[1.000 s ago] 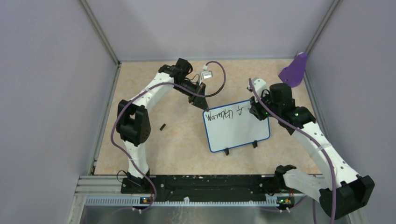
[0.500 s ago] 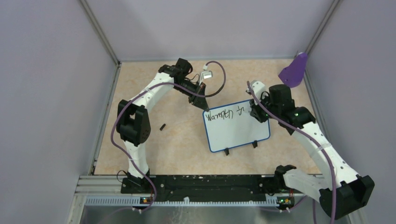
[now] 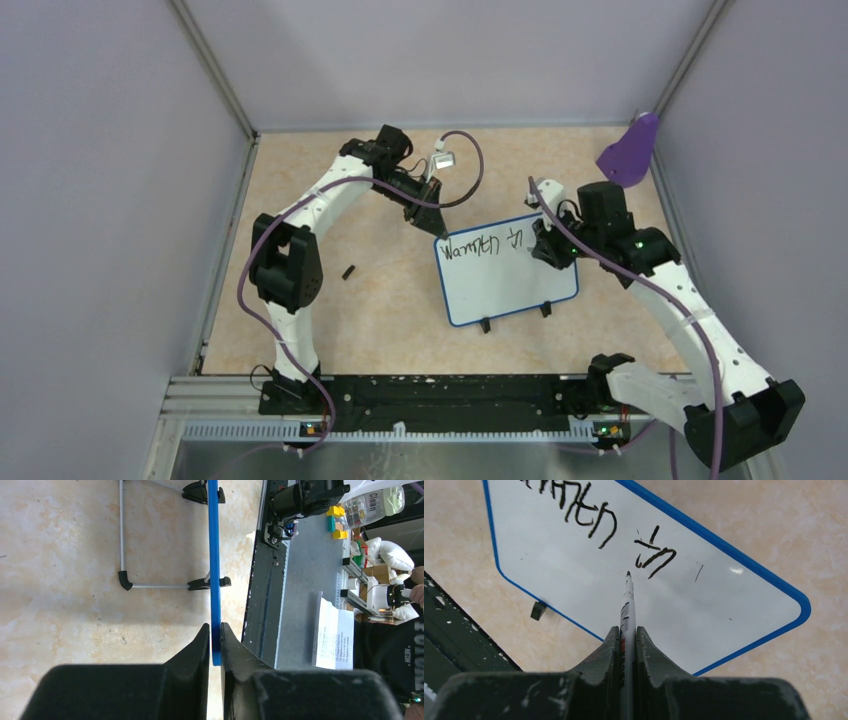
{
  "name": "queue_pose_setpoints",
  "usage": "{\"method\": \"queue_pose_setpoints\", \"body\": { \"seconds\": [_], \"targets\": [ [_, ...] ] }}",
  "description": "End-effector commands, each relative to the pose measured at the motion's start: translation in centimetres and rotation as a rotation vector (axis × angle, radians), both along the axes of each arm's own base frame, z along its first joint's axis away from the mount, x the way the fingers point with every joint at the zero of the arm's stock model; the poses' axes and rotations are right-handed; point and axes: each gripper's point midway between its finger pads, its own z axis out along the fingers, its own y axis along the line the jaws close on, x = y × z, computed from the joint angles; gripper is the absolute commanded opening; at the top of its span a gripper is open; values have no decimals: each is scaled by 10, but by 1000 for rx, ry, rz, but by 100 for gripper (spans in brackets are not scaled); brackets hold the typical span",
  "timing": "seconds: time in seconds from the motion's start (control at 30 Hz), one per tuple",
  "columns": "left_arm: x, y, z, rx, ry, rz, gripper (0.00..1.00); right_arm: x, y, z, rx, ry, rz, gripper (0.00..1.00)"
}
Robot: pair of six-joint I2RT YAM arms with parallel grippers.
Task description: Write a sentence on the whiteboard
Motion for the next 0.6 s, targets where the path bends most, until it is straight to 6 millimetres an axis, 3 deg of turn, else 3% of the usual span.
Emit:
{"method": "queue_pose_setpoints", "body": {
  "seconds": [0.0,0.27,0.57],
  "targets": [
    [5,-1,8,-32,-48,-1,21,-5,22,47,128,-88,99,0],
    [-3,5,18,-51,-62,-16,41,-21,60,35,205,-68,219,0],
    [-16,5,9,-72,-23,-35,40,-35,100,12,195,-54,365,0]
  ]
}}
